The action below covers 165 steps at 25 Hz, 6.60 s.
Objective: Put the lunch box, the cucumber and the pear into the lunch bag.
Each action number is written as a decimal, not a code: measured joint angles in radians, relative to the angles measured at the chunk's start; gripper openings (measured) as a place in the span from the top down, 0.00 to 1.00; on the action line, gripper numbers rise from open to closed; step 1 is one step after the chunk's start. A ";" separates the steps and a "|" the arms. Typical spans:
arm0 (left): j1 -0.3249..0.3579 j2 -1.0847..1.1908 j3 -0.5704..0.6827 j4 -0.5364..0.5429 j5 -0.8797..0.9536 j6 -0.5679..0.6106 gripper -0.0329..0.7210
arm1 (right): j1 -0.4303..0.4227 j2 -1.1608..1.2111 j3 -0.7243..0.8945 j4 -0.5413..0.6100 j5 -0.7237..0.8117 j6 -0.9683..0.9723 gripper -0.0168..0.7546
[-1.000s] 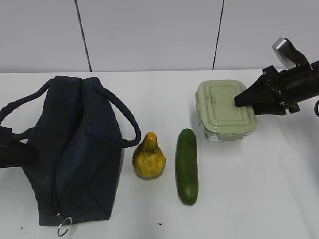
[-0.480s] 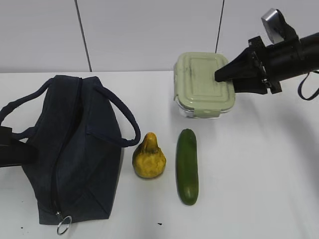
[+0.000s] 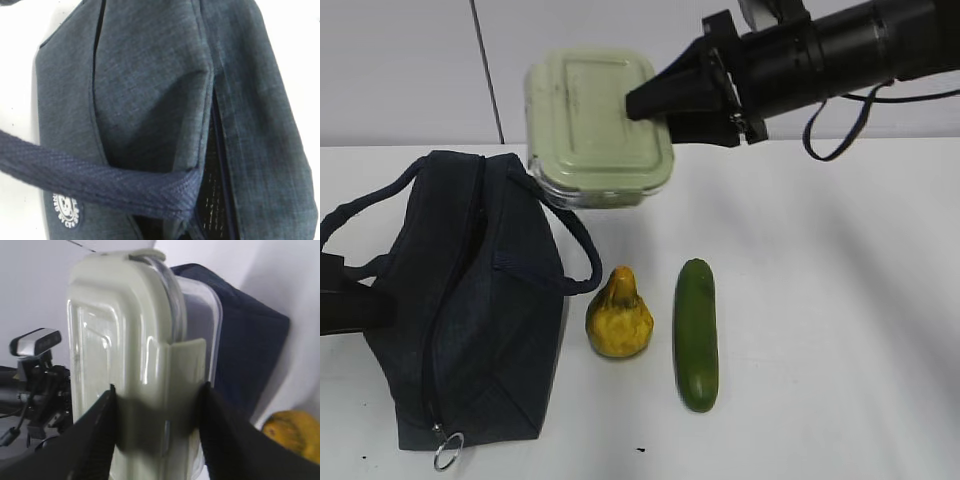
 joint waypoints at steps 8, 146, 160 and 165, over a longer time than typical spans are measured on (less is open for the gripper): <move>0.000 0.000 0.000 -0.001 -0.014 0.000 0.97 | 0.145 -0.002 -0.075 0.082 0.006 0.011 0.49; 0.000 0.000 0.000 -0.042 0.027 0.000 0.97 | 0.348 0.346 -0.259 -1.329 0.029 0.906 0.46; 0.000 0.000 0.000 -0.042 0.028 0.000 0.97 | 0.348 0.233 -0.514 -1.470 0.059 0.890 0.46; 0.000 0.000 0.000 -0.042 0.028 0.000 0.97 | 0.348 0.170 -0.604 -1.434 0.069 0.883 0.46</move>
